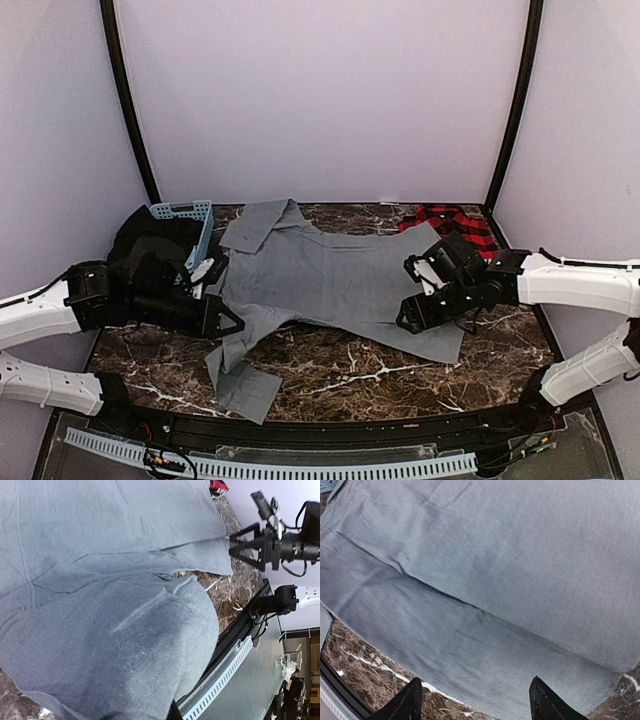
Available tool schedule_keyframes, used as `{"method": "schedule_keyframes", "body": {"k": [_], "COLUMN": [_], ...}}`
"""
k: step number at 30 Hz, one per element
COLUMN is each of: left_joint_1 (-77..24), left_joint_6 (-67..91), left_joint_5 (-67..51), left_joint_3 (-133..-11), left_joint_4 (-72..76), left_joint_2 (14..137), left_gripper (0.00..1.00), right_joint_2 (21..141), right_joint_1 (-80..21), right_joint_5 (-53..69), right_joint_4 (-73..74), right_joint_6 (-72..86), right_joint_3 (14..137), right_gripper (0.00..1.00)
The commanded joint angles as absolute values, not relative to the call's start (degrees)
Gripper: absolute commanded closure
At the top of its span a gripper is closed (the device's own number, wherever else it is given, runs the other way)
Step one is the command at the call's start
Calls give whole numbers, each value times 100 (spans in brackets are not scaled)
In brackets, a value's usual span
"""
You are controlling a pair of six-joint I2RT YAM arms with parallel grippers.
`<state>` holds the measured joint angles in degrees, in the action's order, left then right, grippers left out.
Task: Fold and stack the long sleeve shirts
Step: Pick up the flattened shirt from the center of the board.
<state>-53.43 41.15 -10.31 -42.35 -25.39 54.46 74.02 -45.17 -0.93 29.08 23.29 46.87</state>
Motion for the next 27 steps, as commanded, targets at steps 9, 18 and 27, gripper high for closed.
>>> {"method": "schedule_keyframes", "body": {"k": [9,18,27], "left_joint_1": [-4524,-4431,-4399], "left_joint_6": [3424,3444,3524], "left_joint_5": [-1867,-1990,-2305], "left_joint_3": [-5016,-5492,-5785], "left_joint_4": [-3104,-2983,-2818], "left_joint_2": [5701,6099,6313], "left_gripper": [100,100,100], "right_joint_2": [7319,7326,7887], "right_joint_1": [-4587,-5367,-6129], "right_joint_5": [-25,-533,-1548], "right_joint_4": [3583,3566,3147], "right_joint_6": [2522,2684,2757], "right_joint_3": [4392,4373,4541], "right_gripper": [29,27,27]}}
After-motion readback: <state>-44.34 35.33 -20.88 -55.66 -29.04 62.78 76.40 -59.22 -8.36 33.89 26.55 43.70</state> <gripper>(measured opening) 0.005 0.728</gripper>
